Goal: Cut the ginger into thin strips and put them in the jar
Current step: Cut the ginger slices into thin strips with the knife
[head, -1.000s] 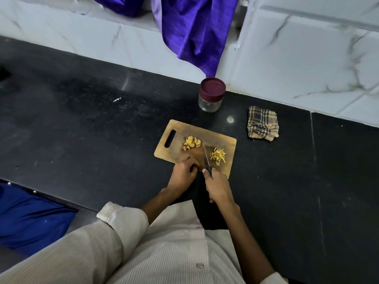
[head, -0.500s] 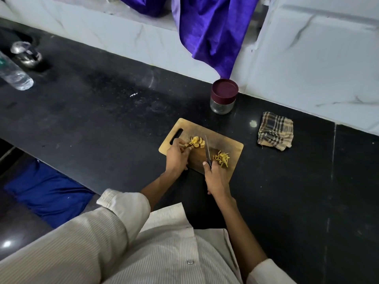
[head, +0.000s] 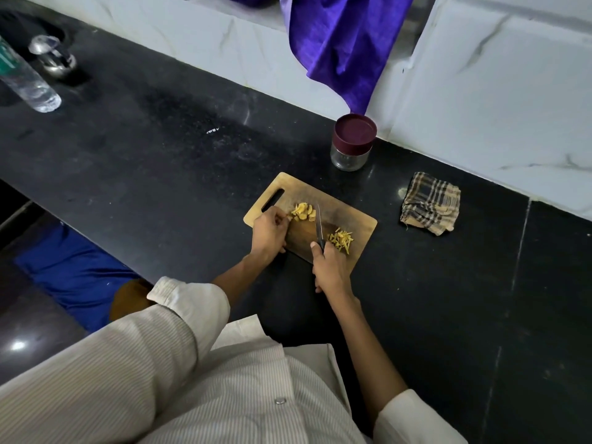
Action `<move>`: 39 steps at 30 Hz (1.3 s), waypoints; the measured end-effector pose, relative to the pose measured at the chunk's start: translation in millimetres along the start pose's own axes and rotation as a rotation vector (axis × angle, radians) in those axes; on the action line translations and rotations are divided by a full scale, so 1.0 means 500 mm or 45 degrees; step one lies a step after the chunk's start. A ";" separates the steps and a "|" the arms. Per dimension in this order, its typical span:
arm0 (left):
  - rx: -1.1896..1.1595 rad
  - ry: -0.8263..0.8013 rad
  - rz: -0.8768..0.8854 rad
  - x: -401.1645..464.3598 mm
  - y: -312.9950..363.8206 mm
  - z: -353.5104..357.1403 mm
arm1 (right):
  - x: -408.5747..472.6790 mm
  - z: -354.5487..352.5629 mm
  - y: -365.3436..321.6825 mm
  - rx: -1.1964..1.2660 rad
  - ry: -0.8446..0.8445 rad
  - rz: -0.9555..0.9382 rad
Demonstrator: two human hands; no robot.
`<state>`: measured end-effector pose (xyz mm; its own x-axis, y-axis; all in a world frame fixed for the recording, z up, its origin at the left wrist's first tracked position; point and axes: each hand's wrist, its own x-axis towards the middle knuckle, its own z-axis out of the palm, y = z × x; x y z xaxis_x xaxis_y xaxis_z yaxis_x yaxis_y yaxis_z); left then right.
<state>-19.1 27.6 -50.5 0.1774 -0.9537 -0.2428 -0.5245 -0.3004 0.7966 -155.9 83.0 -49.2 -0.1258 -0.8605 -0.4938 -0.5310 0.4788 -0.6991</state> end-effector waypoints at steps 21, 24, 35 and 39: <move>-0.015 -0.184 0.247 -0.028 0.010 0.021 | -0.038 -0.018 0.023 0.080 -0.050 0.050; -0.008 -0.264 0.244 -0.031 0.026 0.039 | -0.049 -0.012 0.030 0.072 -0.037 0.049; -0.110 -0.428 0.259 -0.027 0.016 0.028 | -0.045 -0.011 0.002 0.065 -0.035 0.166; -0.129 -0.416 0.277 -0.023 0.011 0.031 | -0.046 -0.003 0.002 0.068 -0.010 0.163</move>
<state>-37.0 36.9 -51.8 -0.2112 -0.9541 -0.2122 -0.4329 -0.1034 0.8955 -155.0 102.9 -37.8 -0.1831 -0.7907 -0.5842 -0.4655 0.5931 -0.6569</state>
